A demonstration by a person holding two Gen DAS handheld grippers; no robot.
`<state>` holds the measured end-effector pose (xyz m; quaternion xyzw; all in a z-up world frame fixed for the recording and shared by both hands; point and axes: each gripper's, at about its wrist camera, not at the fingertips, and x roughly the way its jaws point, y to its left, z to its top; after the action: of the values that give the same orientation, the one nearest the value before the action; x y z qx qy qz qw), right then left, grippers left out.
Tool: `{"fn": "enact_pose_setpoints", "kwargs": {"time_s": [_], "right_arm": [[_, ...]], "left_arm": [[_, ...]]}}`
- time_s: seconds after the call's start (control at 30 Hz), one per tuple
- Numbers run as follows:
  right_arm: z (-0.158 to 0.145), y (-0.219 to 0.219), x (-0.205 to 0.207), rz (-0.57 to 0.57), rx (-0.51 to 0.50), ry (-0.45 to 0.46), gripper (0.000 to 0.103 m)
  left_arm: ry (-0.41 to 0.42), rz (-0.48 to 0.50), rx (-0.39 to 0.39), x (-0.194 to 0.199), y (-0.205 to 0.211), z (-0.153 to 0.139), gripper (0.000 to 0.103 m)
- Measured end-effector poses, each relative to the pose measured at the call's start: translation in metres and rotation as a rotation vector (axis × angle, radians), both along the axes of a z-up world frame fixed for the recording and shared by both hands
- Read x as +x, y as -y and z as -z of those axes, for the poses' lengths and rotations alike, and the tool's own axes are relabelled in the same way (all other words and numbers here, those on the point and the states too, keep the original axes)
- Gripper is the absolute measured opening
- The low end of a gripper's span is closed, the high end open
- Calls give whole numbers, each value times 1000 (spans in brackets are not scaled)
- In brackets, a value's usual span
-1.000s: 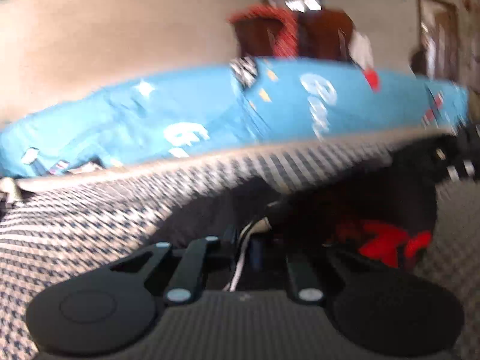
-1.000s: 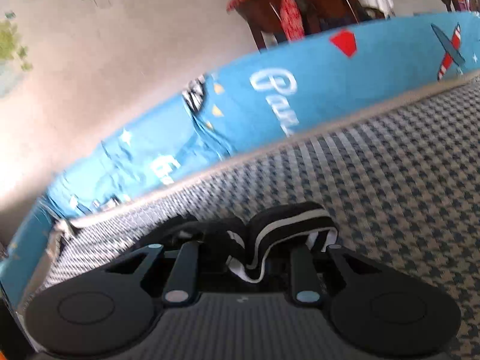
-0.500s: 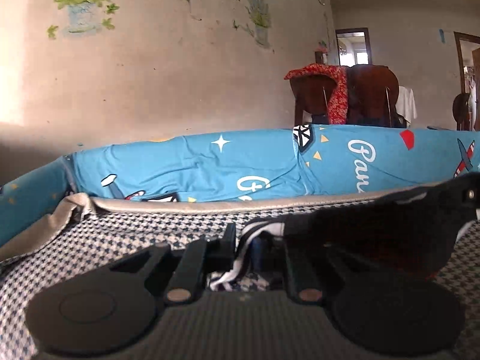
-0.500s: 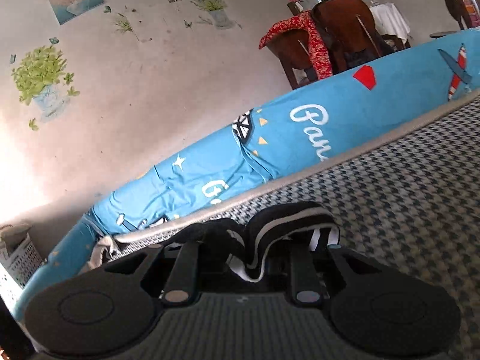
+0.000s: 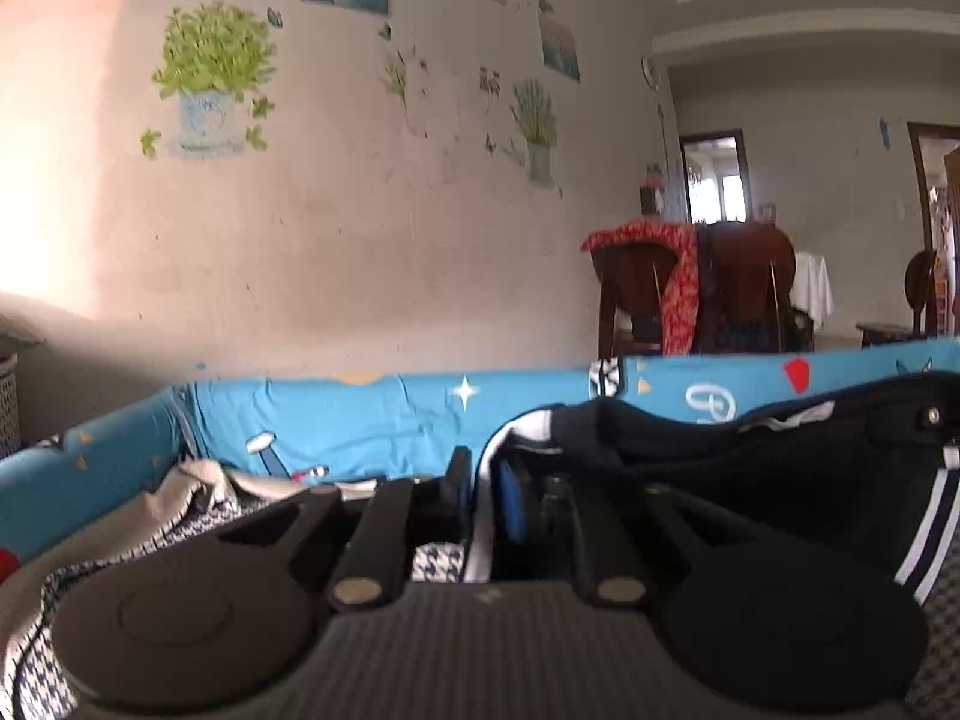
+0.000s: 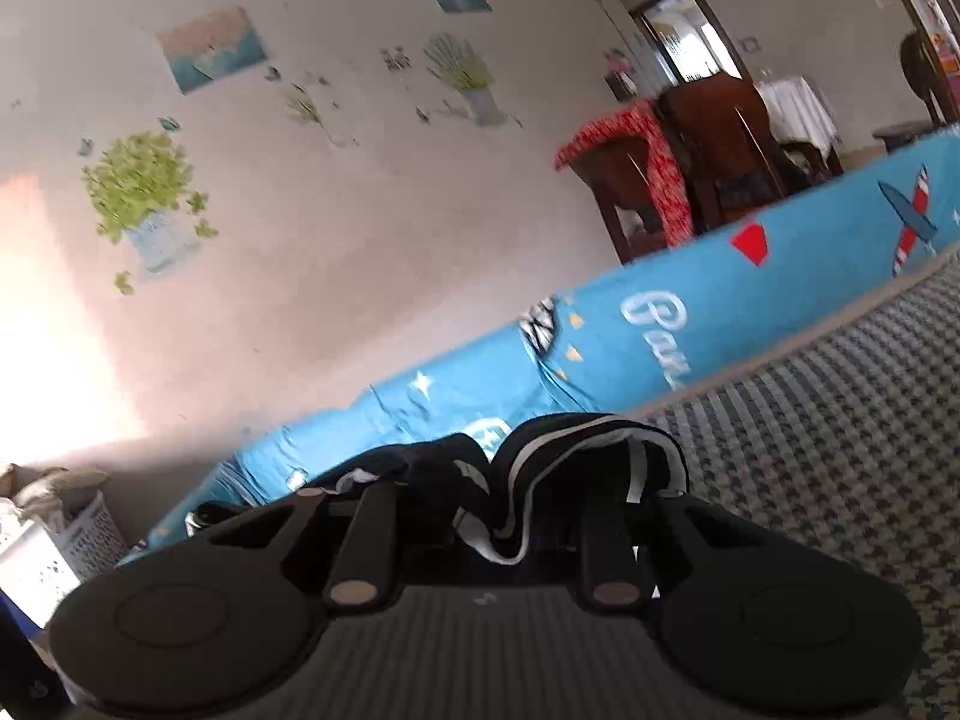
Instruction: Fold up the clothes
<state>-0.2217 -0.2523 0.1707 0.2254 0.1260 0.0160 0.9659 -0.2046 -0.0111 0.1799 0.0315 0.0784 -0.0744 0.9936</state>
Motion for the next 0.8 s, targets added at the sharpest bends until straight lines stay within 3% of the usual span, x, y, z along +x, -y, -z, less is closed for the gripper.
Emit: {"fn": "enact_pose_setpoints", "kwargs": {"time_s": [0.27,0.4,0.67,0.8], "right_arm": [[-48,-14,-26,-2,-21,130,22],[-62,-21,-33,10,-49,133,22],[-71,-29,-29,33,-101,121,22],[-59,-30,-10,39,-146,90,22]], "left_arm": [[97,5,-52,-34,-8,-45,13],[120,16,-50,-45,-5,-57,13],[85,14,-17,-26,7,-48,13],[56,9,7,-7,15,-37,13]]}}
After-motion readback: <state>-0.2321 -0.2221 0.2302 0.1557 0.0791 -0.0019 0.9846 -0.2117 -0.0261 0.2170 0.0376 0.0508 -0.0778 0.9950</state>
